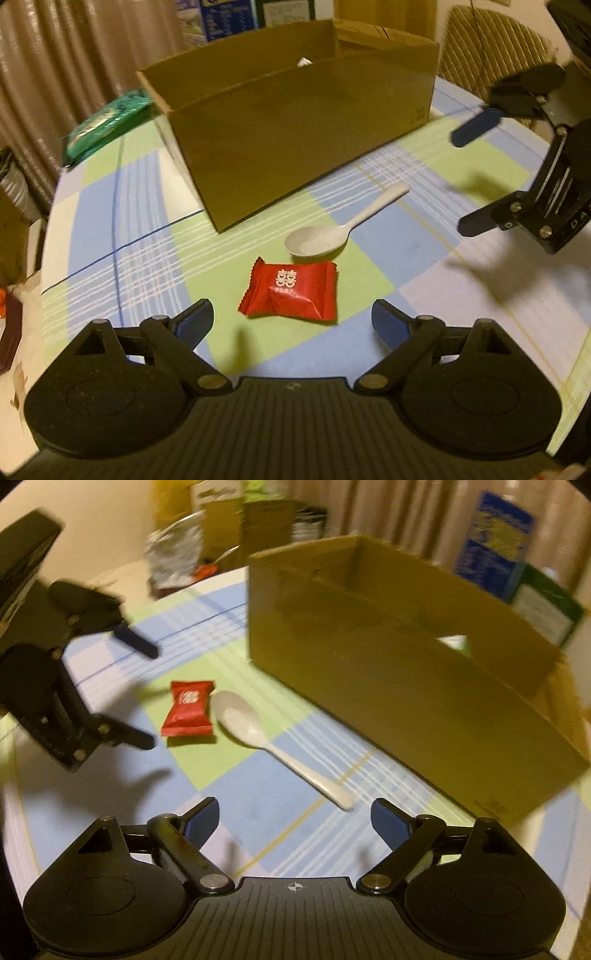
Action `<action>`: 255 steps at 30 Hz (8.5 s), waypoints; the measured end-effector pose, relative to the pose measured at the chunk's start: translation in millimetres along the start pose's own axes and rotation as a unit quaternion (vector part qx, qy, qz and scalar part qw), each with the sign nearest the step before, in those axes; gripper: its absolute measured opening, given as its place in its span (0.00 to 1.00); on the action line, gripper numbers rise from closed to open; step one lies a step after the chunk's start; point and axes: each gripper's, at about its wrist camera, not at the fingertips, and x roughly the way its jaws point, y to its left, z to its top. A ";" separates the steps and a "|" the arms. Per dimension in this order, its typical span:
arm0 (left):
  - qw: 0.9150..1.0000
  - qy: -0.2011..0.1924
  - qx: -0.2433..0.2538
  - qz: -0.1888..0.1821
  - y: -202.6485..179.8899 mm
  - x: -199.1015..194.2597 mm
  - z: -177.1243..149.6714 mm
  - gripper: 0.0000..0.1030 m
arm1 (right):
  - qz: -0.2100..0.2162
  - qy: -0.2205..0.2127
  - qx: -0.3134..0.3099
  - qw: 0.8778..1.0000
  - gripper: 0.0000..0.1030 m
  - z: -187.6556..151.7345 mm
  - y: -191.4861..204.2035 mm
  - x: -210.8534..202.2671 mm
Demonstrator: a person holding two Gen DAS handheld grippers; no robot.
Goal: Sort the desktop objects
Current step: 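Close the left tool on the red candy while the right tool grasps the white spoon, then lift the red candy and white spoon off the table with both tools, then carry the red candy and white spoon over the cardboard box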
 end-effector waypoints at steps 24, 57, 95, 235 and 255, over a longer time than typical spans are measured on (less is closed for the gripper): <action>0.989 0.039 0.092 -0.112 32.2 44.7 14.6 0.65 | 0.148 0.039 -0.147 0.977 0.66 64.8 -1.3 87.0; 0.993 0.069 0.019 -0.090 38.5 42.3 27.3 0.40 | 0.071 0.054 0.041 0.995 0.26 28.8 12.8 30.8; 0.997 0.024 -0.050 -0.049 -38.2 -23.5 20.7 0.36 | -0.040 -0.020 0.215 0.976 0.44 -36.9 27.2 -42.6; 0.997 -0.063 -0.041 0.010 -37.7 -93.0 132.9 0.36 | -0.146 -0.118 0.258 0.948 0.29 66.5 -55.8 -178.9; 0.997 -0.046 -0.056 0.013 -2.8 -63.4 157.1 0.36 | -0.140 -0.071 0.229 0.961 0.29 101.9 -100.0 -149.0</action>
